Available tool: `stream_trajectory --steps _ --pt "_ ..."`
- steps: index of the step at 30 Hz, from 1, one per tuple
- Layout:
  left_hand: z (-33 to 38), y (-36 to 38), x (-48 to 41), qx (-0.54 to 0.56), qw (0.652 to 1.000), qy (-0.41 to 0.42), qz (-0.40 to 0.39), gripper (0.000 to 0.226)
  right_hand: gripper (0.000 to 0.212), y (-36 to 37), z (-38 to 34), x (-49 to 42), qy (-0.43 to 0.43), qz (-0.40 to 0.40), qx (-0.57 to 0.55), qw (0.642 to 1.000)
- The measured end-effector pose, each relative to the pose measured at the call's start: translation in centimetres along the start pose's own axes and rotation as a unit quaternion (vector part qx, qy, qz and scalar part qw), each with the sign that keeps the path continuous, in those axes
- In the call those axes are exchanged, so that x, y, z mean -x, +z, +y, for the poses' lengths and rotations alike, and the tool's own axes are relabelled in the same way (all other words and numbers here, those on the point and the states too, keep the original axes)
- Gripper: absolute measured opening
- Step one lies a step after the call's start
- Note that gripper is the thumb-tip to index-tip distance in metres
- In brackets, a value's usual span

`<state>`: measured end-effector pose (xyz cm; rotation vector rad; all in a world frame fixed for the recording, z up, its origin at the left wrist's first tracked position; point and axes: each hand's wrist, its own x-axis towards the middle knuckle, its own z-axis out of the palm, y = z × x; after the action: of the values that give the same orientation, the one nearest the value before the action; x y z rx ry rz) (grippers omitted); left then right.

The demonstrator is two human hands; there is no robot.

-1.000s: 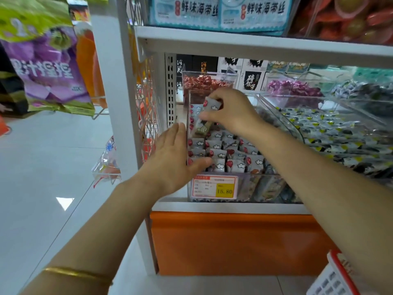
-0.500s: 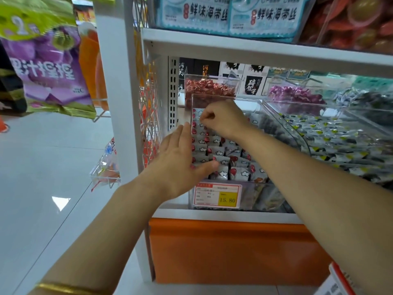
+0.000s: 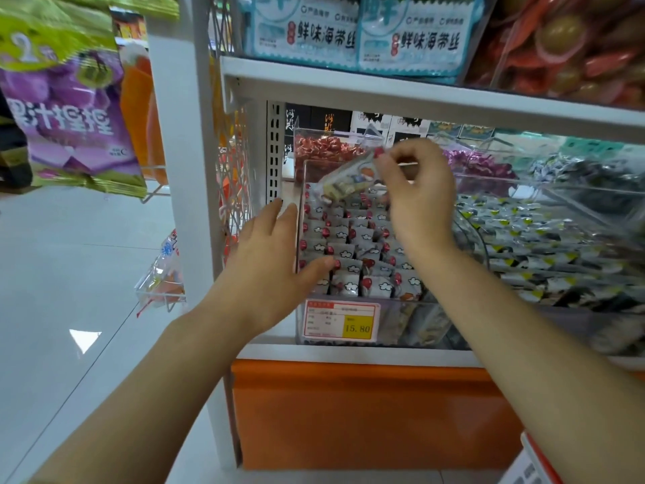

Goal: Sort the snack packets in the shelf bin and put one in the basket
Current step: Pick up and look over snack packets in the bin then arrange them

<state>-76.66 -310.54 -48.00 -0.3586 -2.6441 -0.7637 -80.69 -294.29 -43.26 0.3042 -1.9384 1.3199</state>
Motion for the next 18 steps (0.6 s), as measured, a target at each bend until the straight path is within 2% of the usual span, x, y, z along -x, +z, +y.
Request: stream_trajectory --steps 2,4,7,11,15,18 --pt "0.6 -0.3 0.4 0.008 0.997 0.022 0.069 0.078 0.018 -2.1 -0.6 2.0 0.03 0.028 -0.051 0.998" --pt "1.3 -0.5 0.9 0.041 0.994 0.032 0.097 0.071 0.017 -4.2 -0.7 4.0 0.095 0.026 -0.095 0.991" --pt "2.3 -0.4 1.7 0.098 0.993 0.021 0.065 0.068 0.016 -6.3 -0.6 6.3 0.207 0.003 -0.18 0.962" --pt "3.3 -0.2 2.8 0.194 0.98 0.033 0.004 0.031 0.02 -7.6 -0.5 7.7 0.297 -0.006 -0.296 0.908" --pt "3.9 -0.3 3.5 0.341 0.938 -0.046 -0.024 0.015 0.014 -8.2 -0.4 8.2 0.329 -0.031 -0.31 0.891" --pt "3.9 -0.3 3.6 0.444 0.888 -0.106 -0.053 0.021 0.008 -8.9 -0.5 8.3 0.34 -0.066 -0.319 0.882"
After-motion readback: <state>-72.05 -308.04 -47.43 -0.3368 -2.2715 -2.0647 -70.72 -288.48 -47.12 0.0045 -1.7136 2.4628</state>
